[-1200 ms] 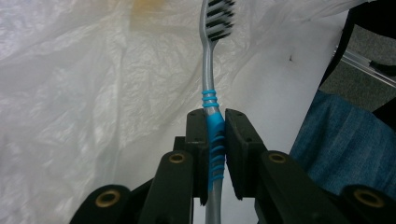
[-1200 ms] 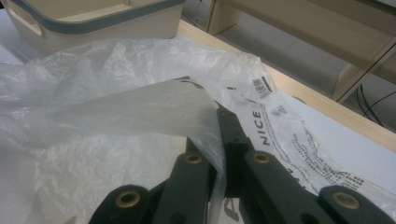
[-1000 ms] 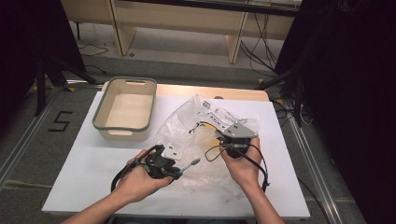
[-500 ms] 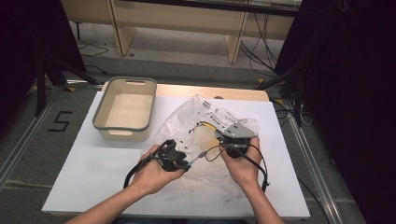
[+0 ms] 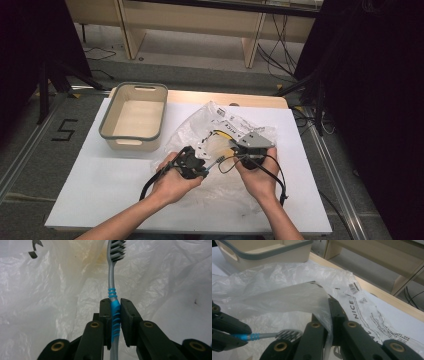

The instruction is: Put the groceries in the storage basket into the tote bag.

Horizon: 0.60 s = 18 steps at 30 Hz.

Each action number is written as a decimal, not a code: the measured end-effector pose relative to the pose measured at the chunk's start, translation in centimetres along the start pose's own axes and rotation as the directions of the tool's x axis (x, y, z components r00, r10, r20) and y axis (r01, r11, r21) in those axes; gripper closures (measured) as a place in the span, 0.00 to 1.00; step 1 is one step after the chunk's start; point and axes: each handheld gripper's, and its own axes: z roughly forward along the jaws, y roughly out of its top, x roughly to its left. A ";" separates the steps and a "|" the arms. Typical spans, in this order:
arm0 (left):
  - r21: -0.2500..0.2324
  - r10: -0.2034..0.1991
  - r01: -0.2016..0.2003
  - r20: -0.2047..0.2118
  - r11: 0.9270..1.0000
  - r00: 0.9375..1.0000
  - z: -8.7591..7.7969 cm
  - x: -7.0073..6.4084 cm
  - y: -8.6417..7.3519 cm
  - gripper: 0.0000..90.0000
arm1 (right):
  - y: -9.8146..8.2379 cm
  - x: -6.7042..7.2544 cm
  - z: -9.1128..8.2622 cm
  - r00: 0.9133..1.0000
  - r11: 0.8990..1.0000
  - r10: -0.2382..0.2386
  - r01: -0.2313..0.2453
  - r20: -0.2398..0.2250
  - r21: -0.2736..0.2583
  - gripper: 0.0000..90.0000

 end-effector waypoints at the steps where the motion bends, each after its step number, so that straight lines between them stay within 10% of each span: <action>1: -0.009 0.004 -0.004 -0.004 1.000 1.000 0.1 0.0 0.0 0.88 | 0.0 0.0 0.0 1.000 1.000 0.001 -0.001 0.000 0.001 1.00; 18: -0.061 0.050 -0.052 -0.025 0.997 0.998 1.8 -0.5 0.6 0.88 | 0.0 0.1 0.1 1.000 1.000 -0.003 0.003 -0.002 0.001 1.00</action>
